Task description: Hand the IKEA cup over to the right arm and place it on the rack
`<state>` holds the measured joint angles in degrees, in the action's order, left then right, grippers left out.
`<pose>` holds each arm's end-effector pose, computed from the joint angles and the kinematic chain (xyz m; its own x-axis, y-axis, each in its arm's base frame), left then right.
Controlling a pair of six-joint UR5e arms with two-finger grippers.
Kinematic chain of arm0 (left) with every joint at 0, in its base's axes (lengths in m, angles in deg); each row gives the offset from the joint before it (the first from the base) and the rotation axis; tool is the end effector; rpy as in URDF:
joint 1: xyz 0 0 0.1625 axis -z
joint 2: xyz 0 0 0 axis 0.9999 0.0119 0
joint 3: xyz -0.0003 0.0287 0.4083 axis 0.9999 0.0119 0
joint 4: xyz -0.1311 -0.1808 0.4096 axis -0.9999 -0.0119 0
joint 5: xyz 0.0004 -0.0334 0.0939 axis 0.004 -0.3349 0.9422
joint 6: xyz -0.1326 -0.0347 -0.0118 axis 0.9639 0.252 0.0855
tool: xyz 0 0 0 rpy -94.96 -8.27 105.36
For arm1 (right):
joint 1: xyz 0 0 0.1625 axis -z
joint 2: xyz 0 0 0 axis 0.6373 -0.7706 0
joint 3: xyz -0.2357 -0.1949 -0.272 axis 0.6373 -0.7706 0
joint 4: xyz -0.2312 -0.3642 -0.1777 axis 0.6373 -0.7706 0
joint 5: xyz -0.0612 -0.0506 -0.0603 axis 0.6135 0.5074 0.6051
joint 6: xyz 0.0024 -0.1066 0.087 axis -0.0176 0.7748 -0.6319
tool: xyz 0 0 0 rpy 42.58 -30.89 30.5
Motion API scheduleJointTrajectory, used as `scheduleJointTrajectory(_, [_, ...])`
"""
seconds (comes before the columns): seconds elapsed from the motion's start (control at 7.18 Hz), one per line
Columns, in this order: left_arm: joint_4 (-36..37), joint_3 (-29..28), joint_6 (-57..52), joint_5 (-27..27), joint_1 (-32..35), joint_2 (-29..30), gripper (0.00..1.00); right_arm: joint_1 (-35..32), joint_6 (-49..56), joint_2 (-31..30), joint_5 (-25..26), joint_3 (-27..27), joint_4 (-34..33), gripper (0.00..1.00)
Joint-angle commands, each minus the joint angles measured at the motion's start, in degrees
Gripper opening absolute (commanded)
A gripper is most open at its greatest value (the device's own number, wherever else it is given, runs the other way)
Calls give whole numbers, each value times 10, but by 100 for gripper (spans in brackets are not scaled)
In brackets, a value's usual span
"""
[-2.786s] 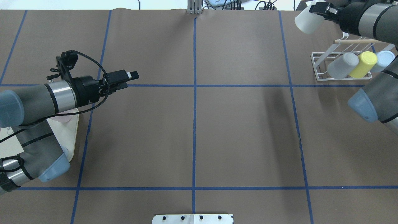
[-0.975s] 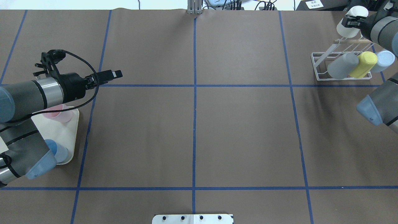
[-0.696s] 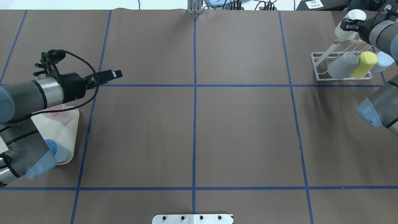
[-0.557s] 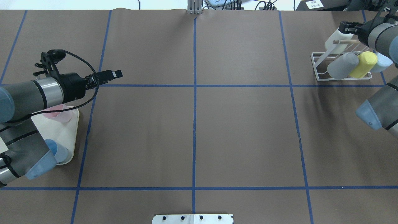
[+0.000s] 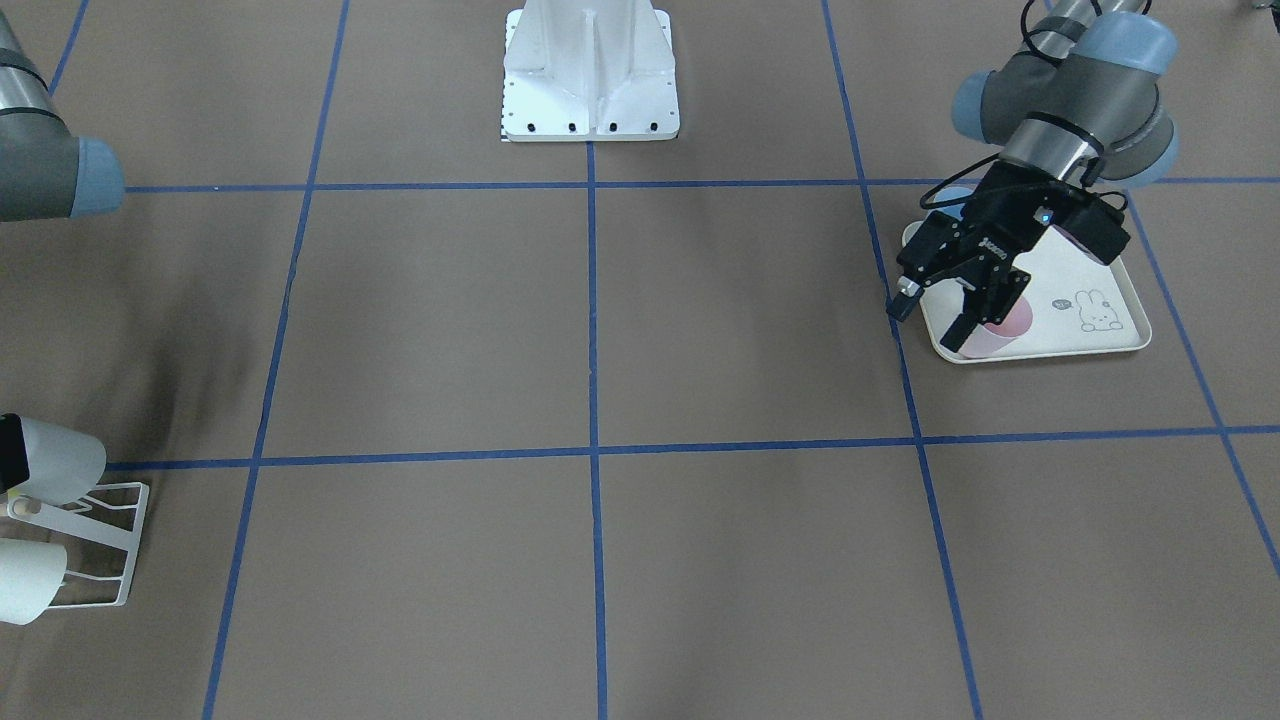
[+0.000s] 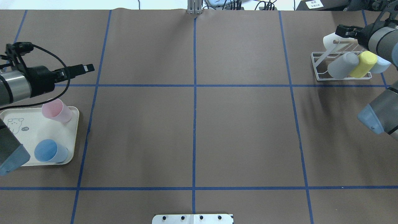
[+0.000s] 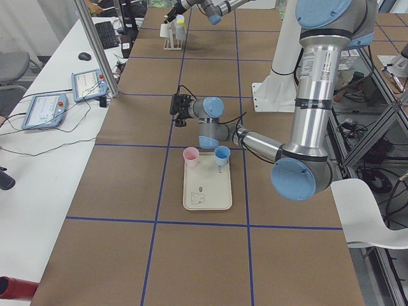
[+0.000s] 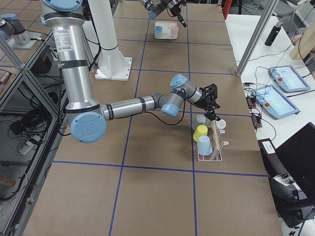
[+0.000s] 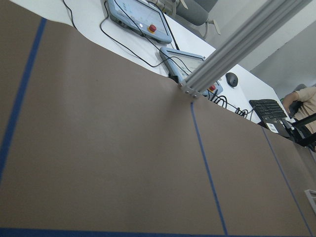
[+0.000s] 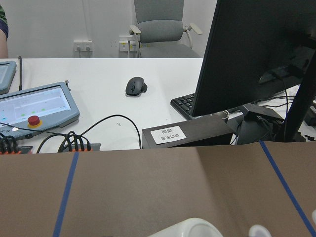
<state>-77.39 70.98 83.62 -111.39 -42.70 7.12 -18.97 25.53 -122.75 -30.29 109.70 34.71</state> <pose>0.3299 -0.5201 0.3928 0.2451 0.1646 -0.9554 0.5976 0.7503 0.2826 -0.2219 -0.6514 0.4716 0.7420 0.1127 0.6608 -0.5798 0.6026 0.5483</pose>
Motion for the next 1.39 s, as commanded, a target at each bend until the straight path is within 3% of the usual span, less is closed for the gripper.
scheduleJointTrajectory(0.0, [15,7,-122,-11,29,-77,96,0,-2,-27,-23,43,0,92])
scheduleJointTrajectory(0.28, [116,21,-247,-14,29,-120,95,1,-8,-41,-35,67,0,92])
scheduleJointTrajectory(0.7, [208,27,-247,-121,26,-119,91,2,-21,-51,-61,86,0,92])
scheduleJointTrajectory(0.84, [231,29,-244,-127,24,-115,85,2,-21,-52,-65,87,1,94])
scheduleJointTrajectory(0.97, [247,27,-244,-132,23,-115,71,2,-21,-56,-66,94,1,94])
scheduleJointTrajectory(1.11, [249,20,-244,-138,23,-115,38,2,-21,-57,-66,94,1,94])
scheduleJointTrajectory(1.25, [251,17,-244,-143,21,-109,19,3,-24,-58,-66,94,1,95])
